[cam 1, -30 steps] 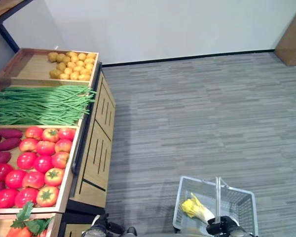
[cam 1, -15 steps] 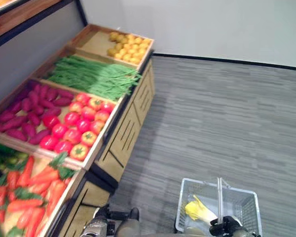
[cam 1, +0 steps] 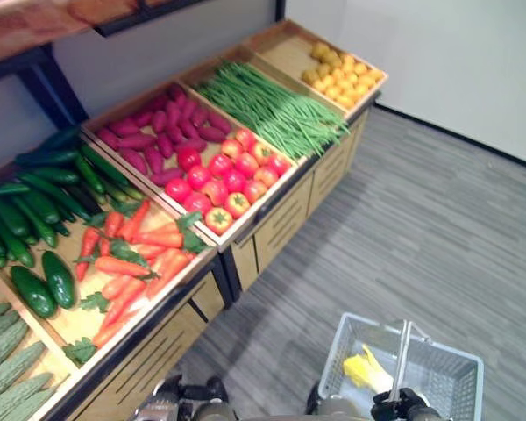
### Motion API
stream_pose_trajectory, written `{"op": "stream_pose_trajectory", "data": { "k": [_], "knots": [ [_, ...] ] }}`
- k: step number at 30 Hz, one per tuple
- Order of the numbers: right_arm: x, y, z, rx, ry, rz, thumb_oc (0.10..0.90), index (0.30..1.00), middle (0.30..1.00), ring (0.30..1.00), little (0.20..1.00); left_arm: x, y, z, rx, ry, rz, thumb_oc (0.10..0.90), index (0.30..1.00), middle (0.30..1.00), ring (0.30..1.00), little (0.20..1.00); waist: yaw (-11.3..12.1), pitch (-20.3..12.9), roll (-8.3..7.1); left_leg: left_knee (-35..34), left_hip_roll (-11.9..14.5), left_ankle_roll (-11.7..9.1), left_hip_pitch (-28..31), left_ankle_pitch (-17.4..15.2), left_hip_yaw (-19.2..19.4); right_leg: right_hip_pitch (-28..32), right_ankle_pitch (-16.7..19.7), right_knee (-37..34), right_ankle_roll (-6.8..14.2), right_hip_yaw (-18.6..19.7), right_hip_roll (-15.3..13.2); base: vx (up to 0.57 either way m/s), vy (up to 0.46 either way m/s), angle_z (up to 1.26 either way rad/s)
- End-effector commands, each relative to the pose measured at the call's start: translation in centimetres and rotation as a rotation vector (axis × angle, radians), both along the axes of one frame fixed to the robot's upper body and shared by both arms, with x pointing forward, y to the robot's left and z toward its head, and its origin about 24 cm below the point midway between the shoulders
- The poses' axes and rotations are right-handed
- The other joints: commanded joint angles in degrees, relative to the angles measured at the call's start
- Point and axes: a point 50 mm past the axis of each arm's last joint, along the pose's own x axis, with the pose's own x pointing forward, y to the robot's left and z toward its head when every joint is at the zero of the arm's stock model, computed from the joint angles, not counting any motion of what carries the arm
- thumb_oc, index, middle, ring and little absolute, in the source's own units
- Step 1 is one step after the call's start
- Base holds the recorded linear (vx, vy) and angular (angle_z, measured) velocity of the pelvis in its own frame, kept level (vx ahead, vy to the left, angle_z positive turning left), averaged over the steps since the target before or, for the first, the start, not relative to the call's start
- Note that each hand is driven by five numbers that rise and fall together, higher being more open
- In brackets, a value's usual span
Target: Get the vegetables into the basket
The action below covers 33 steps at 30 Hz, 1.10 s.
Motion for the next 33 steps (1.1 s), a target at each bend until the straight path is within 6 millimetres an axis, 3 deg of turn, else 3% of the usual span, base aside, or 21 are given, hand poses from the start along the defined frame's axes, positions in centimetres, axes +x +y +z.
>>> {"op": "stream_pose_trajectory", "data": {
  "k": [1, 11, 15, 19, 21, 23, 24, 26, 28, 29, 30, 33],
  "knots": [
    [-1.3, -1.2, 0.1, -0.050, 0.068, 0.027, 0.400, 0.300, 0.300, 0.300, 0.300, -1.9, 0.3, -0.4, 0.042, 0.094, -0.079, 0.900, 1.000, 1.000, 1.000, 1.000, 0.16, 0.60, 0.30, 3.30, 1.24, -2.69, 3.19, 2.86, -0.44, 6.24, -3.18, -0.61, 0.04, -0.46, 3.21, 0.03, 0.122, -0.30],
    [-1.0, -0.7, 0.0, -0.036, 0.068, 0.028, 0.400, 0.300, 0.300, 0.300, 0.300, -2.6, 0.9, -0.4, 0.062, 0.123, -0.087, 0.900, 1.000, 1.000, 1.000, 1.000, 1.04, -0.06, -0.53, -0.36, -3.59, 0.23, 5.61, -0.86, 0.22, 5.63, 1.29, -2.71, 3.26, 1.01, 0.14, 0.02, 0.130, -0.07],
    [-0.8, -0.7, 0.0, -0.037, 0.067, 0.032, 0.400, 0.300, 0.300, 0.300, 0.300, -2.8, 1.1, -0.4, 0.067, 0.127, -0.088, 0.900, 1.000, 1.000, 1.000, 1.000, 1.27, 0.36, -1.11, -0.29, -5.04, 1.80, 4.97, -0.96, 0.85, 4.64, 3.37, -2.67, 3.60, 0.85, -1.16, -0.01, 0.140, -0.05],
    [-0.5, -0.6, 0.0, -0.032, 0.061, 0.026, 0.400, 0.300, 0.300, 0.300, 0.300, -2.8, 1.5, -0.3, 0.079, 0.129, -0.086, 0.900, 1.000, 1.000, 1.000, 1.000, 1.49, 1.19, -1.32, -1.68, -6.77, 3.60, 5.51, -2.15, 0.91, 2.06, 4.62, 2.46, 5.17, 2.51, -3.81, -0.01, 0.204, -0.06],
    [-0.3, -0.5, 0.0, -0.028, 0.054, 0.028, 0.400, 0.300, 0.300, 0.300, 0.300, -2.6, 1.9, -0.2, 0.089, 0.123, -0.085, 0.900, 1.000, 1.000, 1.000, 1.000, 1.35, 1.90, -1.36, -2.63, -7.67, 4.37, 6.01, -2.21, 0.59, 0.12, 5.80, 6.67, 6.03, 4.88, -5.00, 0.02, 0.155, -0.15],
    [-0.1, -0.3, 0.0, -0.021, 0.052, 0.031, 0.400, 0.300, 0.300, 0.300, 0.300, -2.3, 2.2, 0.0, 0.101, 0.116, -0.095, 0.900, 1.000, 1.000, 1.000, 1.000, 0.21, 2.45, -1.34, -3.52, -8.04, 4.54, 6.41, -2.33, -1.35, -2.72, 7.25, 8.04, 6.80, 11.74, -3.61, 0.07, 0.045, -0.03],
    [0.0, 0.0, -0.1, -0.010, 0.046, 0.031, 0.400, 0.300, 0.300, 0.300, 0.300, -2.2, 2.6, 0.1, 0.111, 0.115, -0.101, 0.900, 1.000, 1.000, 1.000, 1.000, -0.44, 2.56, -1.51, -4.03, -8.13, 4.27, 6.73, -2.25, -2.69, -3.86, 7.16, 5.88, 6.46, 16.89, -1.63, 0.08, 0.002, 0.13],
    [0.1, 0.1, -0.1, -0.008, 0.040, 0.030, 0.400, 0.300, 0.300, 0.300, 0.300, -2.1, 2.7, 0.1, 0.116, 0.112, -0.101, 0.900, 1.000, 1.000, 1.000, 1.000, -0.54, 2.51, -1.64, -4.03, -8.02, 4.10, 6.46, -1.95, -3.33, -4.37, 7.77, 4.36, 6.38, 18.90, -0.95, 0.07, -0.059, 0.40],
    [0.4, 0.5, -0.1, 0.007, 0.022, 0.021, 0.400, 0.300, 0.300, 0.300, 0.300, -1.8, 2.9, 0.2, 0.125, 0.108, -0.118, 0.900, 1.000, 1.000, 1.000, 1.000, -1.64, 2.89, -1.82, -3.97, -8.08, 3.95, 6.60, -2.34, -5.74, -4.77, 7.00, 0.60, 6.78, 24.90, 0.45, 0.08, -0.083, 0.53],
    [0.5, 0.5, -0.1, 0.007, 0.021, 0.021, 0.400, 0.300, 0.300, 0.300, 0.300, -1.8, 2.9, 0.2, 0.125, 0.107, -0.118, 0.900, 1.000, 1.000, 1.000, 1.000, -1.60, 2.79, -1.84, -4.01, -8.05, 3.91, 6.41, -2.12, -5.66, -4.90, 7.29, 0.38, 6.69, 24.95, 0.51, 0.09, -0.040, 0.56],
    [0.5, 0.7, -0.2, 0.016, 0.019, 0.024, 0.400, 0.300, 0.300, 0.300, 0.300, -1.6, 2.9, 0.3, 0.128, 0.103, -0.119, 0.900, 1.000, 1.000, 1.000, 1.000, -2.75, 2.59, -1.67, -4.01, -8.12, 3.86, 6.59, -2.49, -7.09, -5.72, 6.68, -1.28, 6.74, 30.33, 2.52, 0.06, -0.024, 0.50],
    [0.5, 0.7, -0.2, 0.018, 0.016, 0.021, 0.400, 0.300, 0.300, 0.300, 0.300, -1.5, 2.8, 0.3, 0.127, 0.100, -0.125, 0.900, 1.000, 1.000, 1.000, 1.000, -3.25, 2.56, -1.48, -3.92, -8.12, 3.76, 6.57, -2.59, -8.19, -6.09, 6.69, -2.00, 6.66, 33.39, 3.64, 0.08, -0.072, 0.27]
  ]
}}
